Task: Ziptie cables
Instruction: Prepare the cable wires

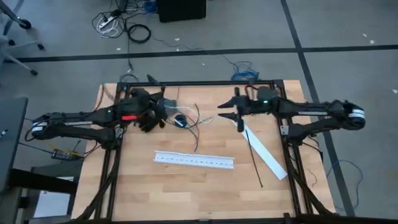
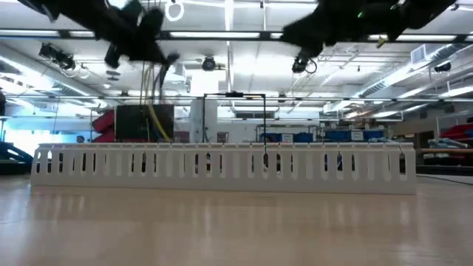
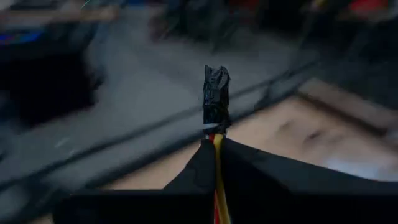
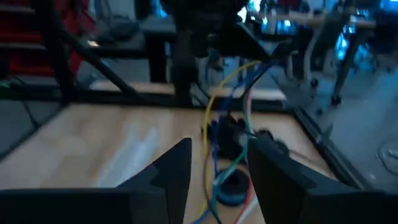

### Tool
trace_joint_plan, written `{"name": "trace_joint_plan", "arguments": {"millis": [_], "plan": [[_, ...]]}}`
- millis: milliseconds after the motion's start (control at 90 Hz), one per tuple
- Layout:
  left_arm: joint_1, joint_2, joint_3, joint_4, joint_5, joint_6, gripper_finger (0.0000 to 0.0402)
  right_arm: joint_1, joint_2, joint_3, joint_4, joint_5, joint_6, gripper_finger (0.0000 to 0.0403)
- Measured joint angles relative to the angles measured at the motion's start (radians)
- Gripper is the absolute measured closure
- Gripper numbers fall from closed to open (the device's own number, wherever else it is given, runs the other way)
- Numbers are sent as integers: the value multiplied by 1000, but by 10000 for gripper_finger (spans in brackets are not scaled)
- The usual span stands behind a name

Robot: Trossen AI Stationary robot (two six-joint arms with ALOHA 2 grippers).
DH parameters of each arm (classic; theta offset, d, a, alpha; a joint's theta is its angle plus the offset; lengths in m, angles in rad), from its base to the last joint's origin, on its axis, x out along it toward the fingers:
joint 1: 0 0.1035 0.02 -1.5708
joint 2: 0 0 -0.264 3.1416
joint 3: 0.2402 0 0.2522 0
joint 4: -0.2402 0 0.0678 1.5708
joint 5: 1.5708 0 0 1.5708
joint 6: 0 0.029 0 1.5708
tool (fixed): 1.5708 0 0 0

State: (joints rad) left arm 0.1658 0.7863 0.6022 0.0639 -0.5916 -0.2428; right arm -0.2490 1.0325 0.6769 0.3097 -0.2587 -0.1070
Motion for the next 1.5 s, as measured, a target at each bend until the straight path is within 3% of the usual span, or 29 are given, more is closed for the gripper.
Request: {"name": "trace_joint_plan", "arguments": {"millis": [89,400,622,744,933,1111,1256,1378,1500], "plan": [[-5,-34,15,92,90,50,401,6,-75,0,-44,0,0,250],[-5,-30,159,133,353,119,401,6,-209,0,-121,1,0,253],[9,35,261,187,351,189,401,4,-217,0,-135,7,-1,256],[32,127,346,184,352,200,401,4,-218,0,-134,16,-21,256],[74,339,496,187,372,235,401,-3,-248,0,-144,132,-35,261],[122,566,641,244,418,267,401,-23,-305,0,-177,135,-36,266],[186,741,797,334,532,269,401,-33,-360,0,-220,135,-36,264],[254,860,946,315,665,278,401,-36,-403,0,-268,135,-27,266],[316,909,962,284,834,264,401,-36,-439,0,-333,135,-17,268]]}}
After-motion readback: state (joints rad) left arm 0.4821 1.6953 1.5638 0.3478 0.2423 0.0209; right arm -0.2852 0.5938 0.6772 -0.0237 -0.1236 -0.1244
